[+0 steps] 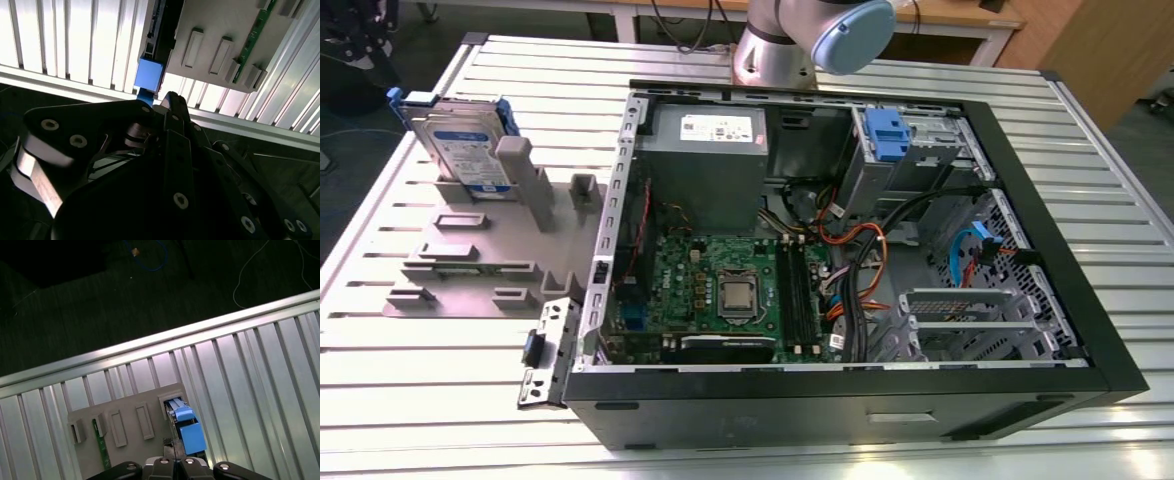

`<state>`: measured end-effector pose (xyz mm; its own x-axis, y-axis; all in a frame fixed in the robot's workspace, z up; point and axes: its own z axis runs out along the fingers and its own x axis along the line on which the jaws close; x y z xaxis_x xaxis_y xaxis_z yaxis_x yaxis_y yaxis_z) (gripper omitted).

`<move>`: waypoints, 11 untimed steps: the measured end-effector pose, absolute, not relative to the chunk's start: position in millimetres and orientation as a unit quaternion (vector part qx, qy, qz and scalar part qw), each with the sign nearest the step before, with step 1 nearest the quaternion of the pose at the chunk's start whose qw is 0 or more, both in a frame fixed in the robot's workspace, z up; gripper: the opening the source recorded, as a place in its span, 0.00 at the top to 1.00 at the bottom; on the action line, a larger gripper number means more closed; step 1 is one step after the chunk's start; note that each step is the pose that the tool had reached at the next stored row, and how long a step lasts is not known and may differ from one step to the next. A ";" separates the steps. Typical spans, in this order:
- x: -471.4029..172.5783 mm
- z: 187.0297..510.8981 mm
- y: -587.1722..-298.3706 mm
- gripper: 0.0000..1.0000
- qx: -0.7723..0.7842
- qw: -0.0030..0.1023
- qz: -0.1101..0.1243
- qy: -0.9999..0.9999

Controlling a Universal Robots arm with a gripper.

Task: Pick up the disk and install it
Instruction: 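Pick up the disk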

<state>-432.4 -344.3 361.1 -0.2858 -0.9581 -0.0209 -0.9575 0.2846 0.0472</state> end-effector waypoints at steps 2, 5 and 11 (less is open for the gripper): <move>-432.4 361.1 -344.3 0.89 0.598 0.006 -0.025 -0.801; -432.4 361.1 -344.3 0.89 0.598 0.006 -0.025 -0.801; -432.4 361.1 -344.3 0.89 0.598 0.006 -0.025 -0.801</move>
<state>-432.4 -344.3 361.1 -0.2842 -0.9585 -0.0209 -0.9580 0.2830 0.0472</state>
